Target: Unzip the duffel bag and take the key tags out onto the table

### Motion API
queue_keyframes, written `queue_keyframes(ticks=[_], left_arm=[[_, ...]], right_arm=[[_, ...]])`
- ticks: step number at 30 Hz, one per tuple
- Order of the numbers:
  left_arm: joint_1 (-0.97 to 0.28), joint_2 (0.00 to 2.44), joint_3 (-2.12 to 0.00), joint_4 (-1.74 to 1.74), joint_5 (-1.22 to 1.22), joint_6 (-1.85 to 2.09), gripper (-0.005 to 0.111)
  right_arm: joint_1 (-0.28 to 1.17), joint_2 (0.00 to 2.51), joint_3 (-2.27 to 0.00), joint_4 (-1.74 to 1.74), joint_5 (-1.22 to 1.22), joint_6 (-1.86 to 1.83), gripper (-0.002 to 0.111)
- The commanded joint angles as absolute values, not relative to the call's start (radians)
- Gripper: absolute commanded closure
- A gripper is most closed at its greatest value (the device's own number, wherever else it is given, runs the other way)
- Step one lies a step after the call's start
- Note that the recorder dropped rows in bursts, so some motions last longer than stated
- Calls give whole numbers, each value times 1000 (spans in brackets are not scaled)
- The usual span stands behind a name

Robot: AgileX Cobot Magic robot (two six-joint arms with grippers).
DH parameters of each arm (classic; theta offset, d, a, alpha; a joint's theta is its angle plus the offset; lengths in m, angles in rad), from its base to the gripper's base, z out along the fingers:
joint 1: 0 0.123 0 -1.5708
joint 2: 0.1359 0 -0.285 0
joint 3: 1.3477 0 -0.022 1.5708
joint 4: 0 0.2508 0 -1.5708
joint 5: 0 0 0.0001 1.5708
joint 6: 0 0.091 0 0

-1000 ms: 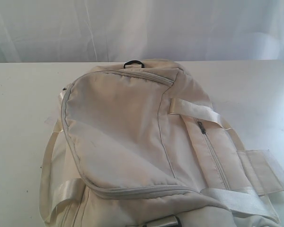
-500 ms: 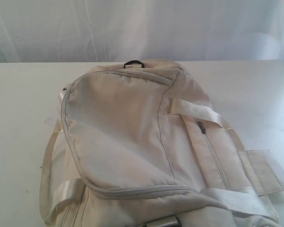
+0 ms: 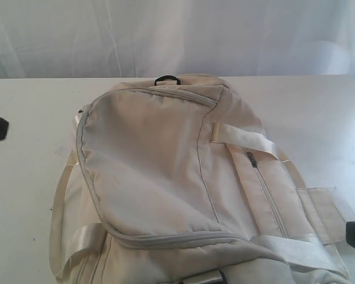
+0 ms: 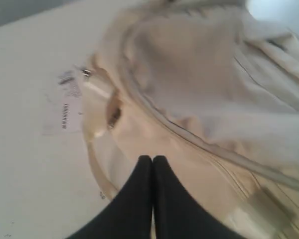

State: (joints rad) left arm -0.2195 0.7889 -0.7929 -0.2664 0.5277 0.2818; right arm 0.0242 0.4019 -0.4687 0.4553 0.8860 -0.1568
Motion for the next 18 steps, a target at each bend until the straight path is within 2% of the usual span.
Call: queue_keyframes(ticks=[1, 5, 9, 18], left_arm=[[-336, 846, -879, -318, 751, 488, 107], [-426, 868, -884, -366, 780, 596, 107], [-482, 894, -884, -370, 778, 609, 107], [-482, 1006, -884, -370, 774, 603, 107]], right_arm=[[29, 553, -564, 426, 993, -242, 108], [29, 657, -680, 425, 1176, -301, 108], [29, 670, -774, 435, 1221, -310, 108], [45, 721, -887, 483, 1221, -342, 108]])
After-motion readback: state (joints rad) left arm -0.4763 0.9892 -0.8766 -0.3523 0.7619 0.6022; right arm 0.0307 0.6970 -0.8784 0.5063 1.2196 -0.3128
